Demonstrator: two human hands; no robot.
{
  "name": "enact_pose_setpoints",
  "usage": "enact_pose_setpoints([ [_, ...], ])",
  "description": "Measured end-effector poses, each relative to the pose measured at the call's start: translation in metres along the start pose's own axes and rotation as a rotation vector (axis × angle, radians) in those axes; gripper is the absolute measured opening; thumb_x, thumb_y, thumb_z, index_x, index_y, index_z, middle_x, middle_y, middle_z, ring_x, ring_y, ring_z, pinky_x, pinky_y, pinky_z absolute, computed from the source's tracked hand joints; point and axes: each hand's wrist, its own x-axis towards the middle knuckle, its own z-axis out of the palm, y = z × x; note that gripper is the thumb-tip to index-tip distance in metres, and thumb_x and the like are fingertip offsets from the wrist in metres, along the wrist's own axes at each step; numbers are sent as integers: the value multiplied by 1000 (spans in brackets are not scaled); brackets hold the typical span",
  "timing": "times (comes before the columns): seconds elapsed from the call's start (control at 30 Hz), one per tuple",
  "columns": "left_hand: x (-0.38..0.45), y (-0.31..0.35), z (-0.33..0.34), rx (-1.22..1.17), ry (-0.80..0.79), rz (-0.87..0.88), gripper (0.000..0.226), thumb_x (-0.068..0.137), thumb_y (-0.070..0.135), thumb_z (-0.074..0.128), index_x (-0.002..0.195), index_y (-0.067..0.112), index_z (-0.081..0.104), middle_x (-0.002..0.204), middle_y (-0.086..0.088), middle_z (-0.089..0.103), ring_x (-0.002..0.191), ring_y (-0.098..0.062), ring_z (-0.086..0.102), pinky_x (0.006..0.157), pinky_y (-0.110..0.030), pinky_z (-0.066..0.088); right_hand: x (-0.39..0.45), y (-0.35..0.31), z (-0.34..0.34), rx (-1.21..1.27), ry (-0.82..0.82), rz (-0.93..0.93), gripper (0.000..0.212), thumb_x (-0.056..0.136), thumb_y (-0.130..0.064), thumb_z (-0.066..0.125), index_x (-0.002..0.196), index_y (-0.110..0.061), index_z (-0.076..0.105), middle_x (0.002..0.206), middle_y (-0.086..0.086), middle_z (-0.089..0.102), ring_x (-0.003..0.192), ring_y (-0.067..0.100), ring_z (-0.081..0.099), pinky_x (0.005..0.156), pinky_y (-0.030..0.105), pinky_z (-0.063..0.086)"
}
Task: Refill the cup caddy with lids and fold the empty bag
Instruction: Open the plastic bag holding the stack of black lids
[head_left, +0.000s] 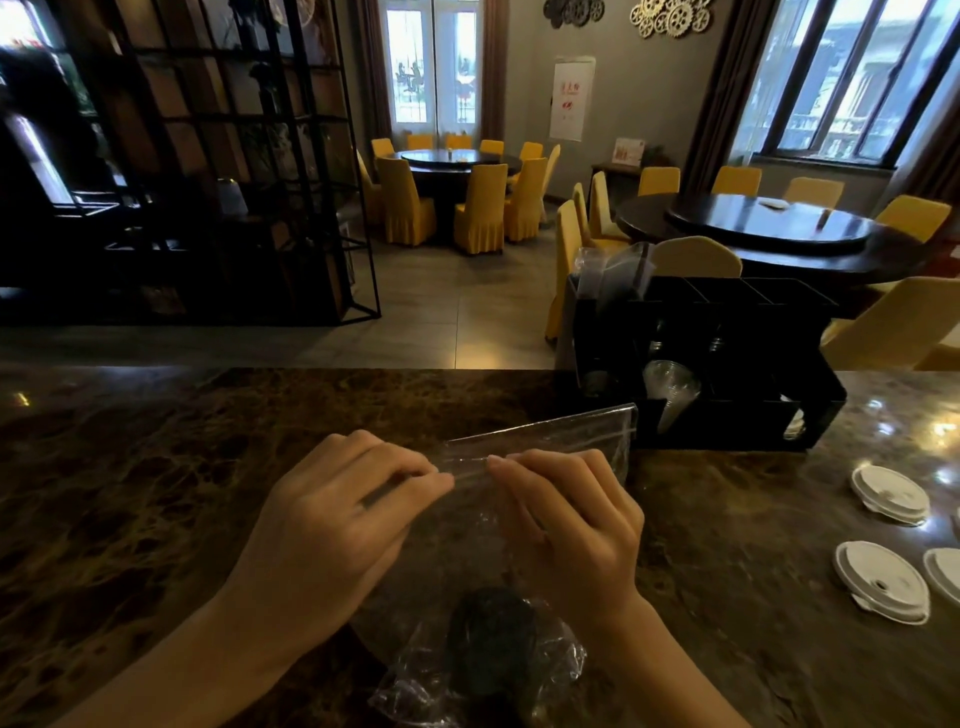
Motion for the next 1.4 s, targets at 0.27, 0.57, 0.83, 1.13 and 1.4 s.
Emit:
enact_pose_setpoints([
  [0.27,22,20,4,20,-97,10,21,83,22,74,104,18,74,99,1,71,92,-18,63,78,-30,44,1,4,-1,31,-31,7,16,95,-22,76,96,-8,83,91,6,78,72,16,67,57,30,51],
  [0.57,27,22,5,-98,-90,-1,16,84,5,71,97,6,79,90,-7,73,79,-18,69,62,-29,59,-1,18,-7,13,-34,7,21,97,-29,73,94,-11,83,89,4,78,70,17,67,55,35,47],
  [0.83,34,29,11,-94,-117,1,21,89,13,69,107,7,77,99,-7,73,88,-19,68,69,-29,59,3,26,-13,10,-31,11,23,97,-31,73,91,-12,84,89,1,78,68,16,66,57,33,42],
  [1.13,37,26,15,-99,-75,19,20,94,10,63,103,2,79,96,-10,76,89,-17,66,76,-24,56,5,40,-21,12,-46,6,17,96,-24,74,93,-12,84,88,3,78,69,17,67,54,38,45],
  [1.4,47,32,24,-115,-111,-12,25,90,12,72,114,5,76,106,-7,73,96,-18,66,78,-26,57,5,47,-22,34,-64,21,10,91,-20,79,94,-11,84,89,3,77,70,19,67,54,40,46],
])
